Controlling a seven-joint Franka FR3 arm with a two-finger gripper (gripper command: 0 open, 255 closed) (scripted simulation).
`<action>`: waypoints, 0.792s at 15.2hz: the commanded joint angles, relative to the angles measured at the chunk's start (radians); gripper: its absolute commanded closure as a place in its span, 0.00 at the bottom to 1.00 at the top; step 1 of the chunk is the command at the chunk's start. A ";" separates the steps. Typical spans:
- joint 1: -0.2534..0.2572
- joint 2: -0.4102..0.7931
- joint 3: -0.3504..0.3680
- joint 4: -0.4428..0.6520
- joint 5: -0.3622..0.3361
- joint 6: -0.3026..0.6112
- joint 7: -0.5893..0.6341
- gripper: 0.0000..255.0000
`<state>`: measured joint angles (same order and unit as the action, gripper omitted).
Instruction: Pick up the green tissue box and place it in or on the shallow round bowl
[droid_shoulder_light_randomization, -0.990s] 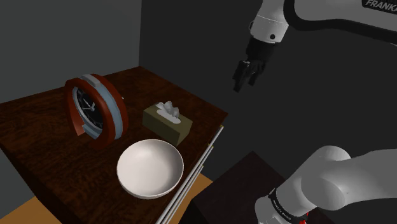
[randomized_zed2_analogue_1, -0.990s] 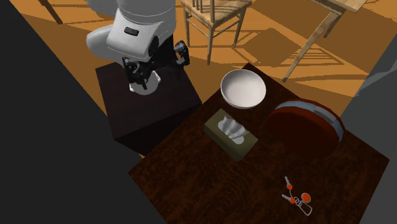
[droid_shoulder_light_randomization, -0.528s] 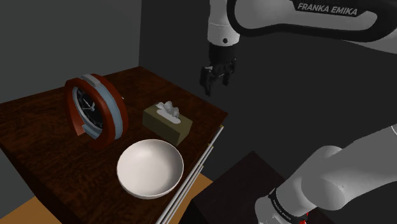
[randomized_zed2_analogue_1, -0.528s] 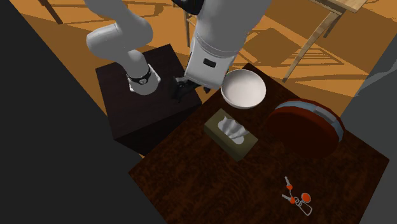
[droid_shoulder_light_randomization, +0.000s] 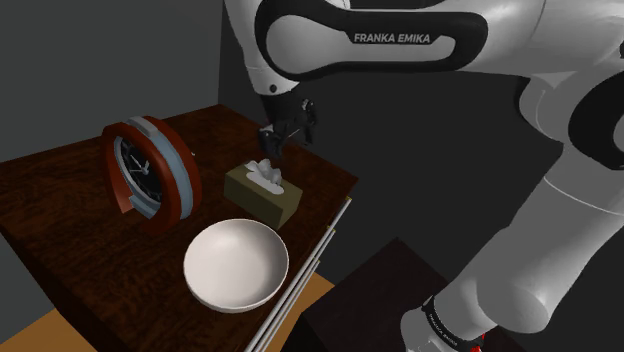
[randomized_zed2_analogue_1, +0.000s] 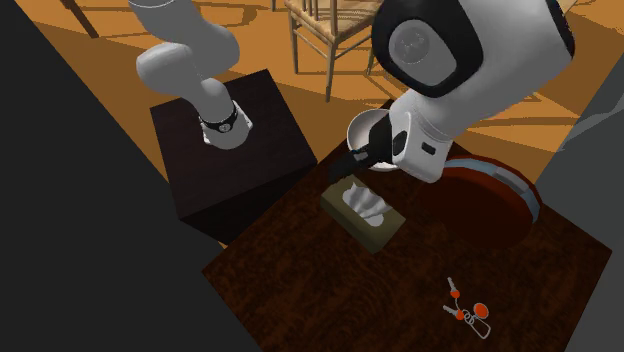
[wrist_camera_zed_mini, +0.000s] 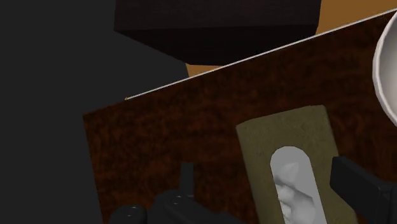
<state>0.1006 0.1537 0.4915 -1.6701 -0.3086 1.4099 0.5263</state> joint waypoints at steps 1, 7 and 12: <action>0.039 0.114 0.011 0.089 -0.059 -0.047 0.045 0.00; 0.100 0.264 0.001 0.180 -0.133 -0.083 0.091 0.00; 0.073 0.233 -0.001 0.084 -0.126 -0.014 0.093 0.00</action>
<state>0.1785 0.3926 0.4915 -1.5693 -0.4355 1.3833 0.6197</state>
